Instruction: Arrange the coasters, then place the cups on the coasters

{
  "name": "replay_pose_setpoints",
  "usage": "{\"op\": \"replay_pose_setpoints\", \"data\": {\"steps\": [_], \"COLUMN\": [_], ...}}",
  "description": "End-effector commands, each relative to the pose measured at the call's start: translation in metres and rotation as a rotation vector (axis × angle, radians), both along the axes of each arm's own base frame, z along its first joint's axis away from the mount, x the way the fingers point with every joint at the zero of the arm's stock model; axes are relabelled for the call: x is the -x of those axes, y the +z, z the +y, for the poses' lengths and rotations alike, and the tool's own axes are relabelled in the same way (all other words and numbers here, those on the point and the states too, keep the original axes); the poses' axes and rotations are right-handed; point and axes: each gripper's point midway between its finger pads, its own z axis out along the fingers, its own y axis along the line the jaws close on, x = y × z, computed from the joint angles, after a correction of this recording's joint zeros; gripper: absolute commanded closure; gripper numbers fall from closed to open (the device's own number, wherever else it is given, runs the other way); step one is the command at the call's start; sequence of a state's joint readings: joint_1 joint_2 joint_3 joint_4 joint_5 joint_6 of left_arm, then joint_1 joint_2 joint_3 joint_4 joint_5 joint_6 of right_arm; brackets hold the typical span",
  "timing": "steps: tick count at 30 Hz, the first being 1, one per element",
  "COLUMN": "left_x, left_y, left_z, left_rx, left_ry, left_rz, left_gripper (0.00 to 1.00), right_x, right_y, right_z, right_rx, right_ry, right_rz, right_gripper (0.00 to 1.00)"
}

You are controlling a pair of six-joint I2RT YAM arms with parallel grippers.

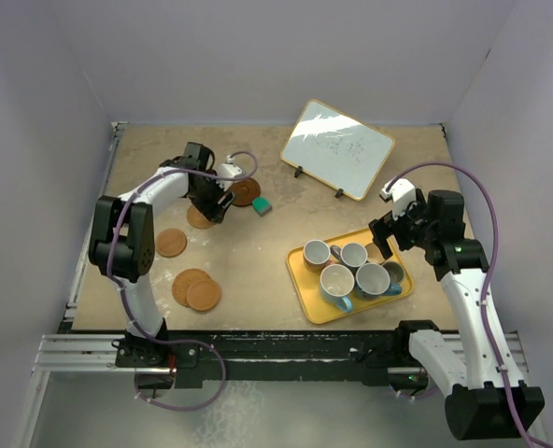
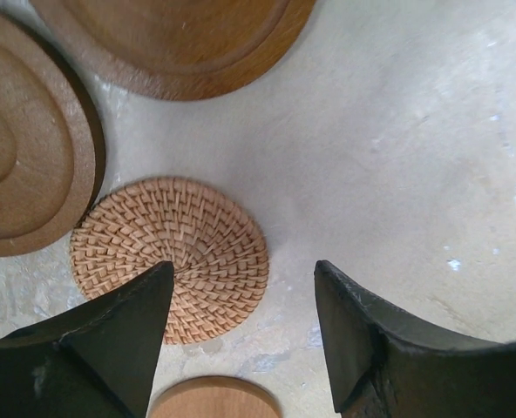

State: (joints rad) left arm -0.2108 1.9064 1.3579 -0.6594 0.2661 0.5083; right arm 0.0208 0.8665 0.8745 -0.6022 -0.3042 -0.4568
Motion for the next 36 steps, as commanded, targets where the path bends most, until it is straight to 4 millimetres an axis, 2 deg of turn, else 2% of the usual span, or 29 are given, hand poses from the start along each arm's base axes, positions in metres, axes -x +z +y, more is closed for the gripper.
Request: {"op": "replay_pose_setpoints", "data": {"steps": [1,9,13,25,36], "left_x": [-0.018,-0.012,-0.014,-0.019,-0.045], "left_y": [0.05,0.034,0.024,0.001,-0.007], "left_z": [-0.035,-0.078,-0.091,-0.1,-0.102], "left_rx": [0.111,0.157,0.162,0.172,0.15], "left_ry": [-0.074,-0.193,-0.213,-0.225,-0.177], "left_rz": [-0.14,-0.091,-0.063,-0.005,-0.042], "left_gripper": [0.37,0.37,0.37,0.37,0.38], "right_x": [0.002,0.002,0.002,0.002,0.0], "right_y": [-0.002,-0.001,-0.001,-0.004,-0.007], "right_z": [0.001,0.001,0.001,-0.001,-0.003], "right_rx": [0.008,0.007,0.008,0.018,0.028], "right_ry": [0.015,0.017,0.015,0.01,0.005], "right_rz": [0.01,0.004,0.002,0.01,0.019], "right_gripper": [0.0,0.0,0.0,0.0,0.0]}}
